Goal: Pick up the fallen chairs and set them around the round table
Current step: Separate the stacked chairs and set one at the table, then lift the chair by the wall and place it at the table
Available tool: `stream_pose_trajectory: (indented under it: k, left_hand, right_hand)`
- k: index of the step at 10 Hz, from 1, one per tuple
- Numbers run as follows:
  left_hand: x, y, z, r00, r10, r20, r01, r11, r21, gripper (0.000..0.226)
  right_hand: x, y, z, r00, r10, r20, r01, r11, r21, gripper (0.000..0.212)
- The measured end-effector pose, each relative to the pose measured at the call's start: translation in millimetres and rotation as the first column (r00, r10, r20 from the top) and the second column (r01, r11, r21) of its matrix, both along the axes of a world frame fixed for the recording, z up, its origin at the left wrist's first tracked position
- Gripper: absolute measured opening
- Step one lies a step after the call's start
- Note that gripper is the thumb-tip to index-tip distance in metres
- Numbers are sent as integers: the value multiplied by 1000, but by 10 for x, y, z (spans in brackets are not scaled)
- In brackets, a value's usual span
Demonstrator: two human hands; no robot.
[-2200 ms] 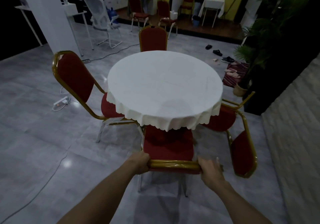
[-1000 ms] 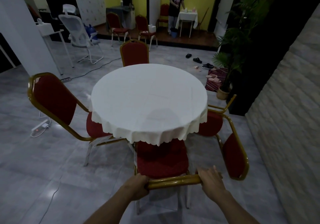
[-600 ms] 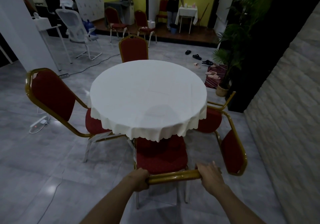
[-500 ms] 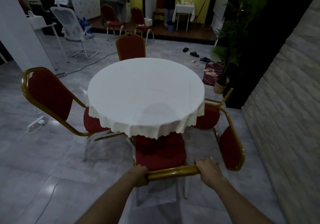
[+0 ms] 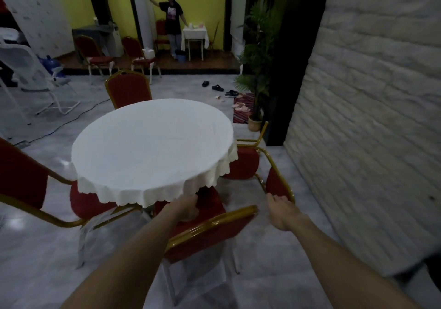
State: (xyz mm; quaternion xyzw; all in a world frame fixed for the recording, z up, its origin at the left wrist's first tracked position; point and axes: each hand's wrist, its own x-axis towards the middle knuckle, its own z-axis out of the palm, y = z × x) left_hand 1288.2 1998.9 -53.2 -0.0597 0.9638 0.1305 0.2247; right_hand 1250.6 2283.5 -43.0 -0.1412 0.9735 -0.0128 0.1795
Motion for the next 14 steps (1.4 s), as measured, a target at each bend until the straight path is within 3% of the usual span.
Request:
stream_pose_trajectory:
  k: [2,4,5,6,7,9,11,14]
  left_hand:
    - [-303,446,239,987,-120,-111,110,990,-93,48]
    - [-504,1263,402,998,-40,-39,44,995,90,44]
    - [-1000,1568,157,996,-26,-85,33,996,81,52]
    - [-1077,2155,329,972,-216,-90,211,975,-65,39]
    - [-1186,2569,318,947,-300,-119,284,949,-133,38]
    - [-1693,2913,37,940,-321,-118,306,943,-128,46]
    - [-2381,2972,-203,961,-277,-15,275,958,-84,46]
    - [-3627,2995,-616,985,-173,10,173,985,12,45]
  right_hand:
    - [38,688,385,980,-196,-29,192,976,-101,43]
    - [-7,1380,562,955,-296,-25,290,947,-137,55]
    - [-128,1761,617,940,-340,-41,330,931,-154,55]
    - [-256,2159,624,931,-365,-5,359,920,-157,57]
    - [-407,2449,578,927,-374,27,373,913,-166,61]
    - [-896,2765,401,931,-364,40,365,914,-176,56]
    - [-1652,2903,154,931,-359,65,365,911,-194,54]
    - [-2845,2960,-270,918,-386,92,397,899,-184,62]
